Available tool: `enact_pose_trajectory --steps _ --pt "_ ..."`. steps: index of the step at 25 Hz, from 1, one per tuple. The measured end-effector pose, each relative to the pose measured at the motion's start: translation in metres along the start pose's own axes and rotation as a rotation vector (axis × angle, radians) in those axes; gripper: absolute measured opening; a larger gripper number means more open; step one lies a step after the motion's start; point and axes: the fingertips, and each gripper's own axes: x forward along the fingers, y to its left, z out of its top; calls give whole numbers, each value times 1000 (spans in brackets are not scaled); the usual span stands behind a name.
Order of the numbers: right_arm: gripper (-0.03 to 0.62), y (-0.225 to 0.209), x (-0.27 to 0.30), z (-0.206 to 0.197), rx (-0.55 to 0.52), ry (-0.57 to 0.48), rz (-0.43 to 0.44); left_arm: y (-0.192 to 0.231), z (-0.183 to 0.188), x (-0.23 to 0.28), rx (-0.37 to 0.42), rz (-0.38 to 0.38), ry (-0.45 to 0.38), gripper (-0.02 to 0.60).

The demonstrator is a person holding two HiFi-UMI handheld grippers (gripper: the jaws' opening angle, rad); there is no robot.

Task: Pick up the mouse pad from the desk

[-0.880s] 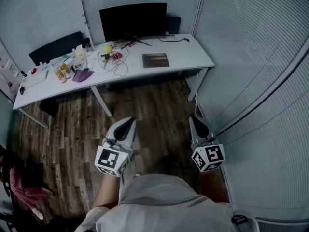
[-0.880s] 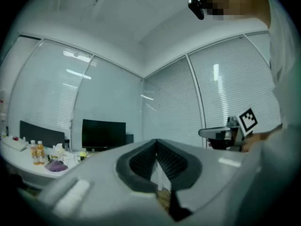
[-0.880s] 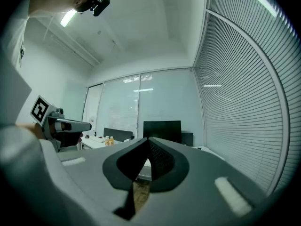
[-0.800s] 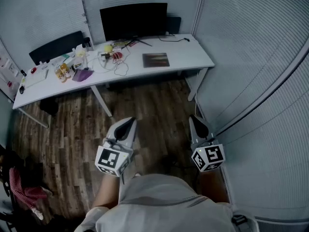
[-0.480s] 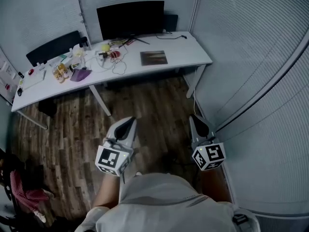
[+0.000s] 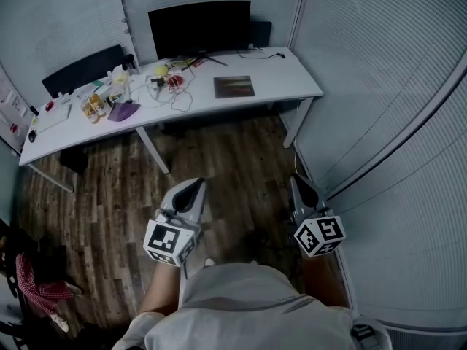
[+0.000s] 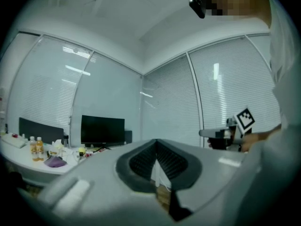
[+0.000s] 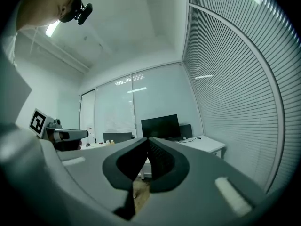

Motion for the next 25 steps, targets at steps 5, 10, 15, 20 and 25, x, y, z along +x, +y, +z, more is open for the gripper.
enact_pose_trajectory --steps 5,10,15,20,25 --pt "5 -35 -6 -7 28 29 12 -23 -6 31 -8 -4 25 3" --pt "5 -80 -13 -17 51 45 12 -51 -28 58 -5 -1 78 3" --pt "5 -104 -7 -39 101 61 24 -59 -42 76 -10 18 108 3" --pt "5 -130 6 -49 149 68 20 -52 -40 110 -10 25 114 3" --pt "5 -153 42 -46 132 48 -14 -27 -45 151 -9 3 101 3"
